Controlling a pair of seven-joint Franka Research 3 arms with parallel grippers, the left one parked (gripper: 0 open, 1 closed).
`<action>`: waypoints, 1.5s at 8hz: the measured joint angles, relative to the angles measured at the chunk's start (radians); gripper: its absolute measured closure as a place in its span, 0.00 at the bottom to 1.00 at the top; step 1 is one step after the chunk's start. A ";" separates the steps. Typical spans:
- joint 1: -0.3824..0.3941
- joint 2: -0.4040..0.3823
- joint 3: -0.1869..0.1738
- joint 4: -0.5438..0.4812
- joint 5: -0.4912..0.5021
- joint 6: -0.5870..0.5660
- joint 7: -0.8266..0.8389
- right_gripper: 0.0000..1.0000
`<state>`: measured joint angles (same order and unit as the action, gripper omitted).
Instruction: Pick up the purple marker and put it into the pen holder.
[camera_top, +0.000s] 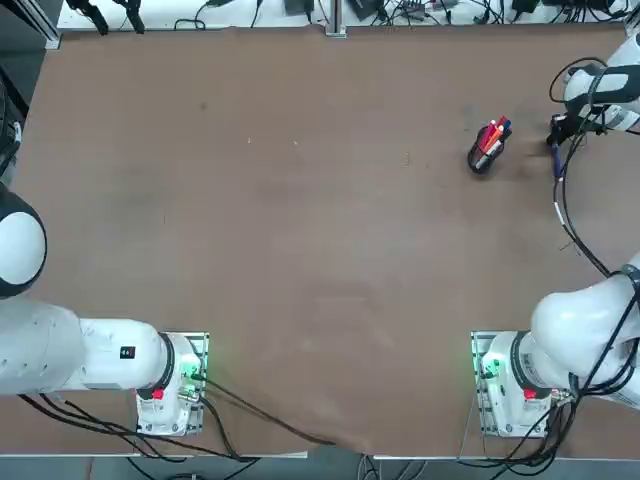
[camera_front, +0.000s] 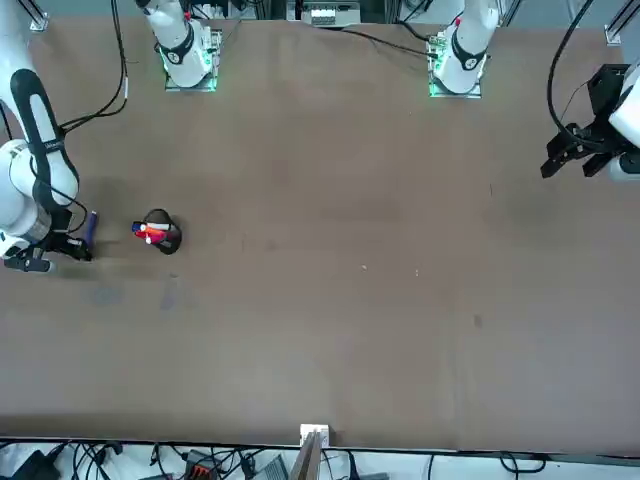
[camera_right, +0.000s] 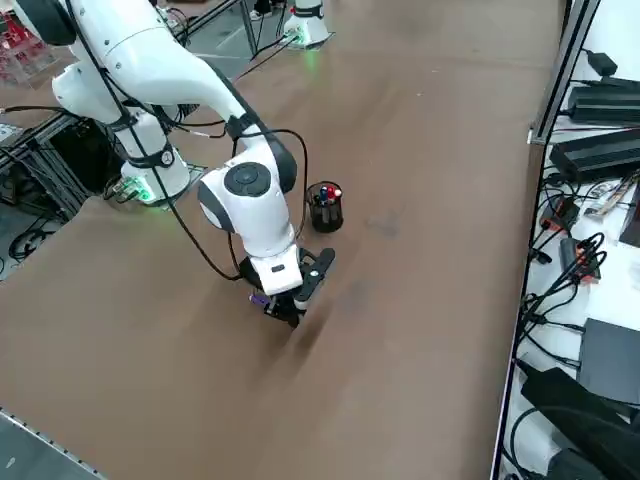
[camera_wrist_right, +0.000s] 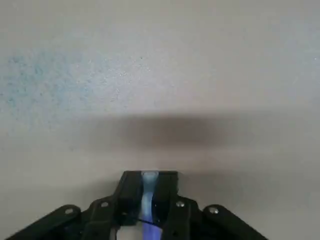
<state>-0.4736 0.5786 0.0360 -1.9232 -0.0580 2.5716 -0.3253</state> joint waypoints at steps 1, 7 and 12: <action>0.000 0.000 0.000 0.001 0.000 0.000 0.000 0.85; 0.054 -0.267 0.012 0.055 -0.001 -0.289 0.184 0.85; 0.146 -0.389 0.014 0.089 -0.123 -0.432 0.537 0.85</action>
<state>-0.3279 0.1895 0.0503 -1.8338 -0.1810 2.1396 0.2118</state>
